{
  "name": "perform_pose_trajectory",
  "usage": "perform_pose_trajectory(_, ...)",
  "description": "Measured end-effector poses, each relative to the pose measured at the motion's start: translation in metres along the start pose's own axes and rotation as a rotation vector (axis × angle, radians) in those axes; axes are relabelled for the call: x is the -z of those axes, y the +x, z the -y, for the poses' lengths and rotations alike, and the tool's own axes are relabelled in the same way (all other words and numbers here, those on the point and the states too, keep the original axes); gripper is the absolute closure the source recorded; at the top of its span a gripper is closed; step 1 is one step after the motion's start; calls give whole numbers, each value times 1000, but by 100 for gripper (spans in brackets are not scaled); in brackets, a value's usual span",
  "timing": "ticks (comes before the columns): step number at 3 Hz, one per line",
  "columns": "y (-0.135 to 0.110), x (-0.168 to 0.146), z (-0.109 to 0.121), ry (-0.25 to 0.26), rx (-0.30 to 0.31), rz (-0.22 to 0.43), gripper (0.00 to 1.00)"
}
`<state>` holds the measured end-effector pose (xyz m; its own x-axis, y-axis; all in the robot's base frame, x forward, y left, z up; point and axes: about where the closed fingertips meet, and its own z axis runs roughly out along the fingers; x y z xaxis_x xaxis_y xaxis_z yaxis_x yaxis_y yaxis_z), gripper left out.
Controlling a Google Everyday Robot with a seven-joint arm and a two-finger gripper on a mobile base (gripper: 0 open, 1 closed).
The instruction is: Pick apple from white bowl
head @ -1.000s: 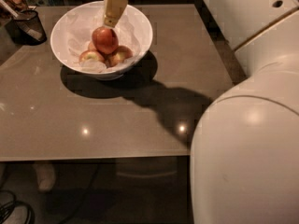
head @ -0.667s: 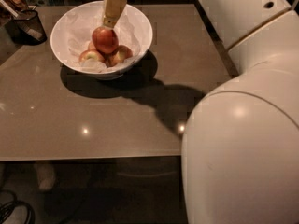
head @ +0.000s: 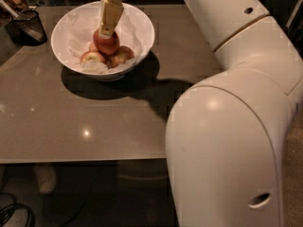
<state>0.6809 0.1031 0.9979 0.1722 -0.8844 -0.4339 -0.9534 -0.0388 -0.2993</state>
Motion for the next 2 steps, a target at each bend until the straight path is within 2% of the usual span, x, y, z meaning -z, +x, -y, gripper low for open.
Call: perform_pose_trajectory(2, -3, -23, 1, -50, -1, 7, 28)
